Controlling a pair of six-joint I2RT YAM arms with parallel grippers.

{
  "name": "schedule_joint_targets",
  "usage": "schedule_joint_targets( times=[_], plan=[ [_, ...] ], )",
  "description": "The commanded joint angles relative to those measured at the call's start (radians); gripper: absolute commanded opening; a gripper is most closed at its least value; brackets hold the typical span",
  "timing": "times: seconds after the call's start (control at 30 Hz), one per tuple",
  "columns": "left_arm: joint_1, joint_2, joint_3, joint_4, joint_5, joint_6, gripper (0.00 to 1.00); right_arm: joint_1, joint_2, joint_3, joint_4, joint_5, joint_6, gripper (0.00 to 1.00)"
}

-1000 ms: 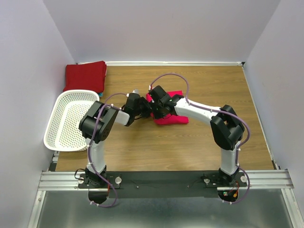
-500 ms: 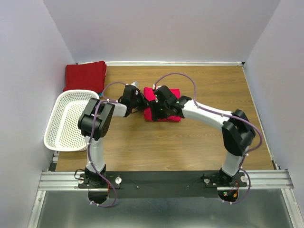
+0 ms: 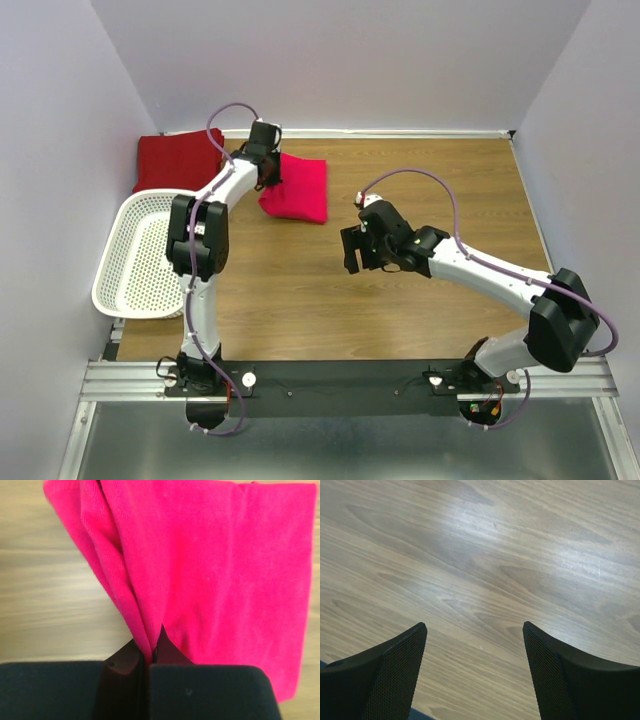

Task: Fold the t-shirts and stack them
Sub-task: Neatly place the folded tshirt to the corner

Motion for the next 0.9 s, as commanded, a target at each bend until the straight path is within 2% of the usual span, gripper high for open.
schedule_joint_targets(
  times=[0.0, 0.1, 0.3, 0.5, 0.67, 0.77, 0.87],
  plan=[
    [0.054, 0.047, 0.151, -0.244, -0.274, 0.231, 0.0, 0.002, -0.016, -0.028, -0.007, 0.016, -0.005, 0.85],
    [0.083, 0.085, 0.231, -0.27, -0.396, 0.303, 0.0, 0.001, 0.001, -0.028, -0.009, -0.038, 0.003, 0.85],
    [0.103, 0.139, 0.383, -0.272, -0.486, 0.427, 0.0, 0.001, 0.056, 0.003, -0.023, -0.101, 0.015, 0.84],
    [0.123, 0.185, 0.518, -0.259, -0.481, 0.531, 0.0, 0.001, 0.124, 0.098, -0.082, -0.122, 0.044, 0.84],
    [0.124, 0.176, 0.561, -0.223, -0.503, 0.629, 0.0, 0.001, 0.161, 0.144, -0.127, -0.147, 0.052, 0.84],
    [0.133, 0.187, 0.644, -0.253, -0.48, 0.637, 0.0, -0.001, 0.172, 0.171, -0.154, -0.139, 0.055, 0.84],
    [0.138, 0.176, 0.661, -0.276, -0.47, 0.643, 0.0, 0.001, 0.181, 0.19, -0.17, -0.133, 0.067, 0.84]
  ],
)
